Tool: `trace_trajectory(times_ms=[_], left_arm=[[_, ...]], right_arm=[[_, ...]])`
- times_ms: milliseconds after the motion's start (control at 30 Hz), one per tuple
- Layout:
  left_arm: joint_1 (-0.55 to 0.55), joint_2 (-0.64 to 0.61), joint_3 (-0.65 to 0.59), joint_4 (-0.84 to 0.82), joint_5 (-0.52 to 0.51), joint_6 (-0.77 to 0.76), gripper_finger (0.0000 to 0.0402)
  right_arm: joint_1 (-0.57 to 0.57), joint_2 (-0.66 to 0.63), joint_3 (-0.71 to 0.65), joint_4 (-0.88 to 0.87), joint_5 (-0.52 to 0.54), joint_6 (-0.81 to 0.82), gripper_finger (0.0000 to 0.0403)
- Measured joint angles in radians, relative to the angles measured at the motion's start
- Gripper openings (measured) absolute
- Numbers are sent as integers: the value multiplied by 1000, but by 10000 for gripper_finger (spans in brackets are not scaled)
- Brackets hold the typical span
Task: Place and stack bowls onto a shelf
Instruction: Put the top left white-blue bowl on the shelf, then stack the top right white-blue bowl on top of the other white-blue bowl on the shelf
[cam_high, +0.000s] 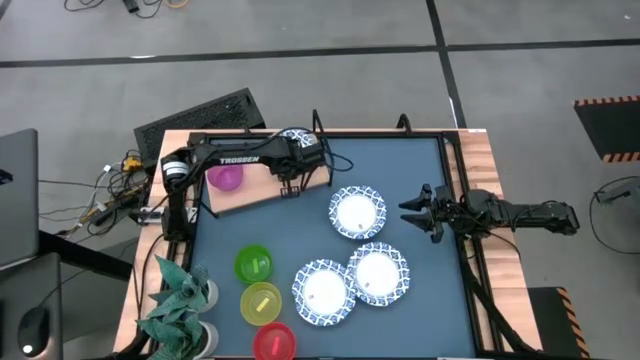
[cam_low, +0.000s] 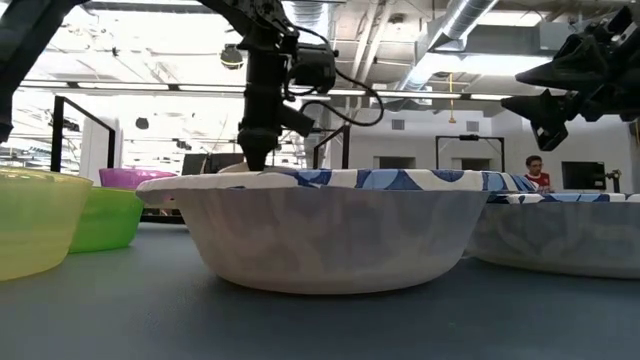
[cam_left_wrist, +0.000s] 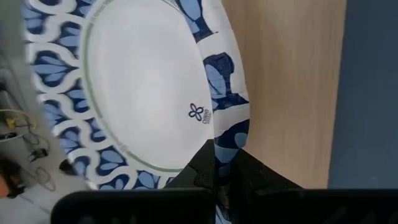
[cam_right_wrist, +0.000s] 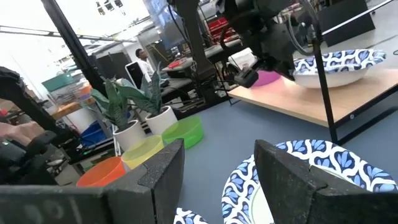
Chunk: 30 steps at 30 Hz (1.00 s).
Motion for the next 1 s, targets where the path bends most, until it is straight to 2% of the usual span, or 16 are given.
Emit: trace_trajectory(times_ms=[167,367,467,767,867,1000], left_arm=[[1,3,-25,23,-21,-11,0],[1,-1,-26,1,4,-17,10],[1,-1,-26,-10,9,-1,40],[-3,-11,-27,-9,6,-13,163],[-13,-51,-27,-11,1,-22,185],[-35,-125,-27,-32,4,-43,189]], right_arm=[[0,0,0,0,0,1,220],[0,0,0,0,0,1,220],[0,0,0,0,0,1,220],[0,0,0,0,-1,1,220],[0,0,0,0,-1,1,220],[0,0,0,0,-1,1,220]])
